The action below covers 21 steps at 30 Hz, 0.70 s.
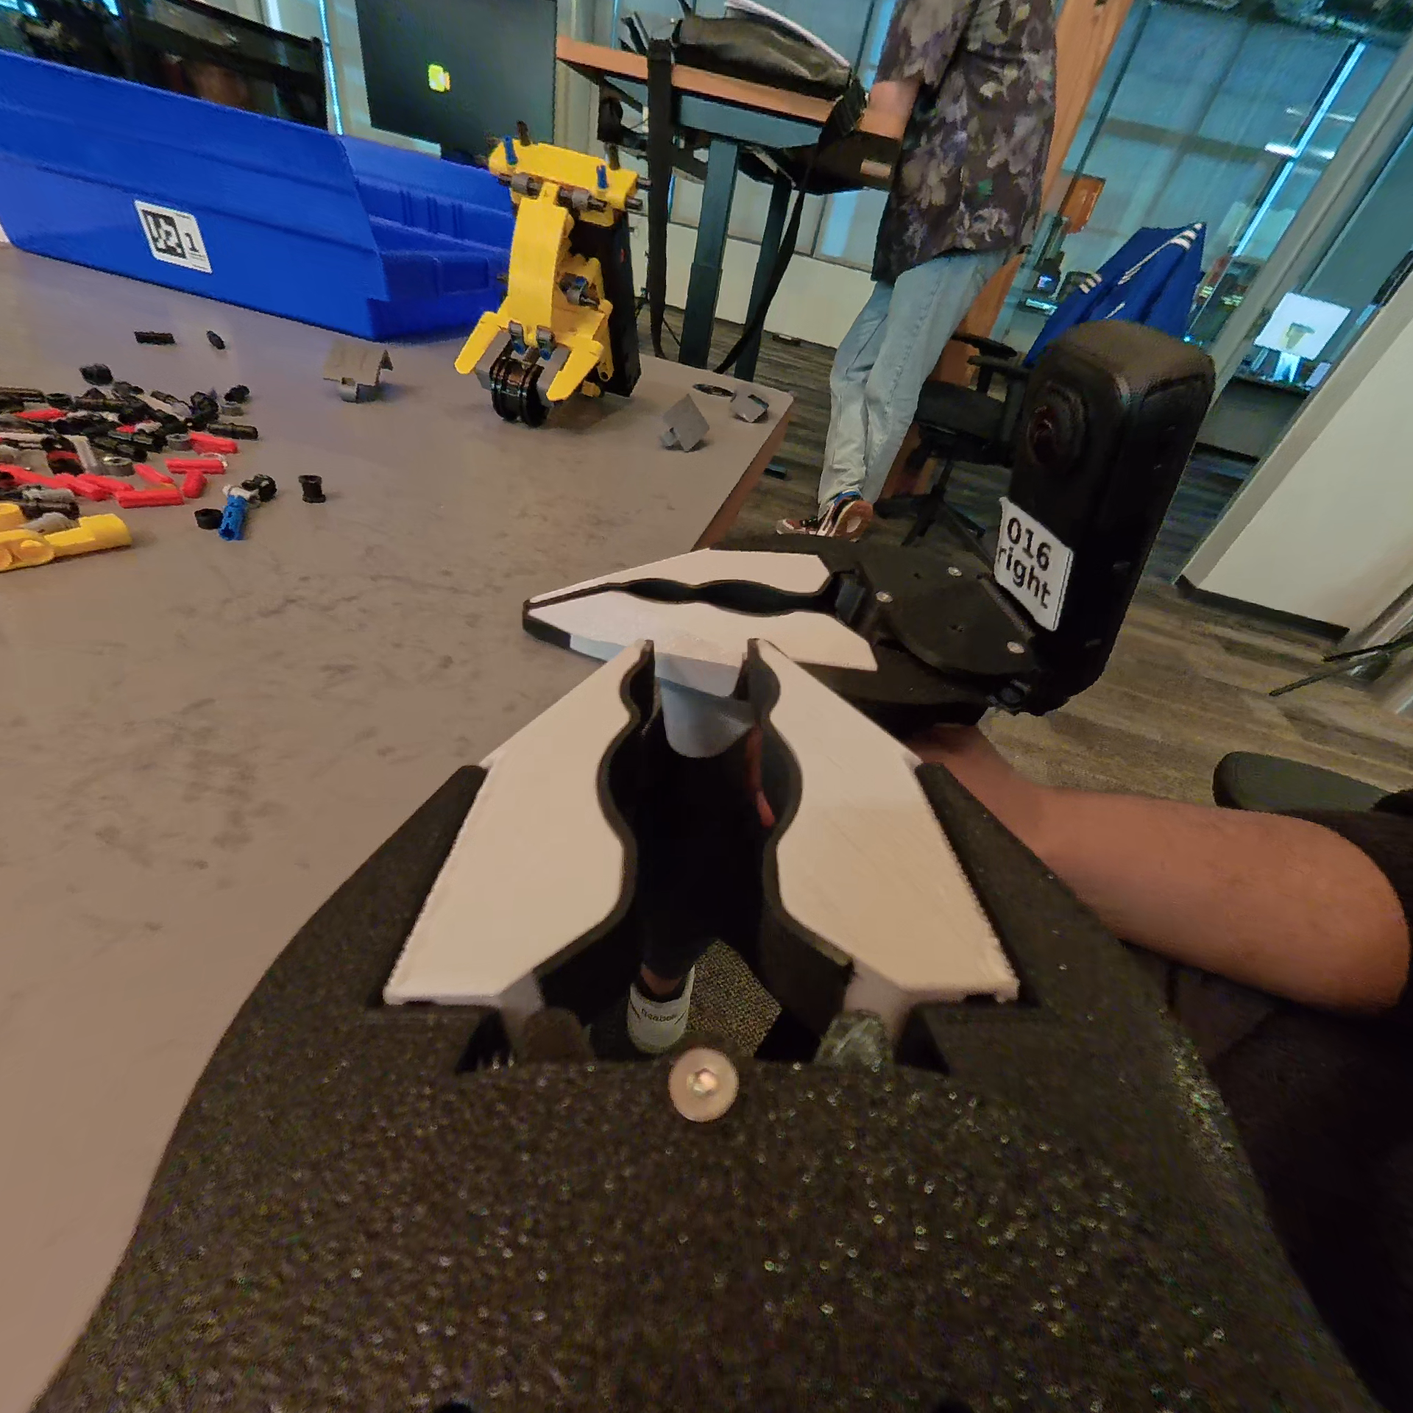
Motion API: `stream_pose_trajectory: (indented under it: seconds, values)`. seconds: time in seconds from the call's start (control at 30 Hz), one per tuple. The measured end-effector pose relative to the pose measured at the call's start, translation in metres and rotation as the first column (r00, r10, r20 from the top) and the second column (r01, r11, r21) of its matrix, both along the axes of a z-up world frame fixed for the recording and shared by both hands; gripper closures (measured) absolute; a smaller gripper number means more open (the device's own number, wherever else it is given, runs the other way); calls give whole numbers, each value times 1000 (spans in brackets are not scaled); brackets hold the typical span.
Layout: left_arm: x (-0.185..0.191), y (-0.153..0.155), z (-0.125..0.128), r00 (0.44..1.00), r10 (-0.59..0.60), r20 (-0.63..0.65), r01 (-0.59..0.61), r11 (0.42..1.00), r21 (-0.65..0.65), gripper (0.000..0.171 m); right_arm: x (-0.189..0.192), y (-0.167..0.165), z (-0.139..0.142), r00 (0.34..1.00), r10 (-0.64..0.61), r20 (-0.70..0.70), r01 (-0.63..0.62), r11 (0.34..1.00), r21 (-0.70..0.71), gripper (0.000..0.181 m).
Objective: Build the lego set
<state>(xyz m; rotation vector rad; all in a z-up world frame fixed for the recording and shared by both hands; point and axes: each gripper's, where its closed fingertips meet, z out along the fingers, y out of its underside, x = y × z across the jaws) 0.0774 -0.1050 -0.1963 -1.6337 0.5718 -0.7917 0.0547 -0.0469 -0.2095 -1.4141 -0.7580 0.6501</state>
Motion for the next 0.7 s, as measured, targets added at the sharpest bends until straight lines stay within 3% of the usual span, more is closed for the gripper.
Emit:
stream_pose_trajectory:
  seconds: [0.27,0.53,0.7]
  values:
    - [-3,2,0,1000,10,16,-10,1000,-9,148,-2,-1,1,998,25,-56,-29,997,-73,181]
    - [-3,1,3,1000,15,6,-15,1000,6,148,-6,-4,-3,999,43,5,-42,987,-155,181]
    - [-4,-1,9,1000,19,14,-19,1000,16,148,-6,-13,19,992,90,-85,-106,974,-200,175]
